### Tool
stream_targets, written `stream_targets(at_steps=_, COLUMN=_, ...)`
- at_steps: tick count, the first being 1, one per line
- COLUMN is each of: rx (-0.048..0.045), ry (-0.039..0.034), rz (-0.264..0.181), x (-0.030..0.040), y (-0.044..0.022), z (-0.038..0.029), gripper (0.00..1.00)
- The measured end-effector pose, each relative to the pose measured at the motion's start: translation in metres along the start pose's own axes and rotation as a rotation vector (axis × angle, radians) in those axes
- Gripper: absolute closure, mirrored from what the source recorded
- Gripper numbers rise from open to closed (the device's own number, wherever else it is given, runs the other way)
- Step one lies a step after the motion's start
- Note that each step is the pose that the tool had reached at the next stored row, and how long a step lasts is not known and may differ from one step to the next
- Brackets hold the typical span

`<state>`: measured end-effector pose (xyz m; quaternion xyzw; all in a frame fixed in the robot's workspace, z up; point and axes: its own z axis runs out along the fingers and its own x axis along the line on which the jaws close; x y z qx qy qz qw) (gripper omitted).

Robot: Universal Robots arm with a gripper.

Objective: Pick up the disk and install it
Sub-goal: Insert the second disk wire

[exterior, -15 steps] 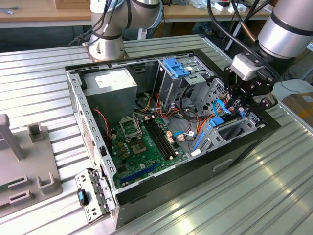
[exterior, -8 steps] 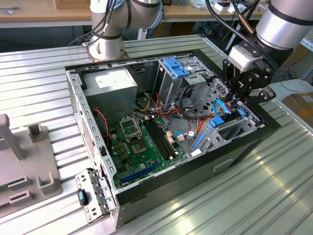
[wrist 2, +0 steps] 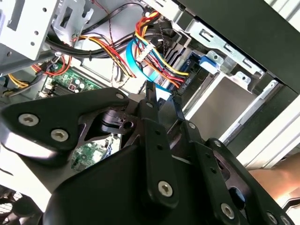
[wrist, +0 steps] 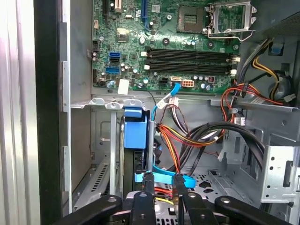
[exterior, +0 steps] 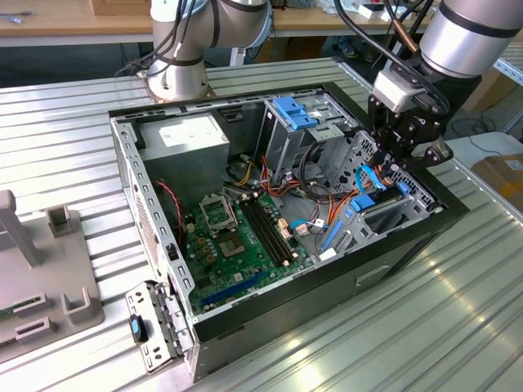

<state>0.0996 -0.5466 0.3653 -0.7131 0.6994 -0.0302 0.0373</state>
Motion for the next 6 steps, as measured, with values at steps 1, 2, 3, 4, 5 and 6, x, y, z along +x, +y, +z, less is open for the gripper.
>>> stream_targets(at_steps=1, rx=0.0000, ry=0.0011, rz=0.011, x=0.0000, y=0.0000, z=0.0000, gripper=0.71)
stream_targets(at_steps=2, rx=0.0001, ry=0.0012, rz=0.011, x=0.0000, y=0.0000, z=0.0000, gripper=0.71)
stream_targets(at_steps=3, rx=0.0001, ry=0.0011, rz=0.012, x=-0.0001, y=0.0000, z=0.0000, gripper=0.71)
stream_targets(at_steps=4, rx=0.0001, ry=0.0012, rz=0.012, x=-0.0001, y=0.0000, z=0.0000, gripper=0.71)
stream_targets(at_steps=5, rx=0.0001, ry=0.0012, rz=0.012, x=-0.0001, y=0.0000, z=0.0000, gripper=0.71)
stream_targets(at_steps=6, rx=0.0001, ry=0.0012, rz=0.012, x=-0.0001, y=0.0000, z=0.0000, gripper=0.71)
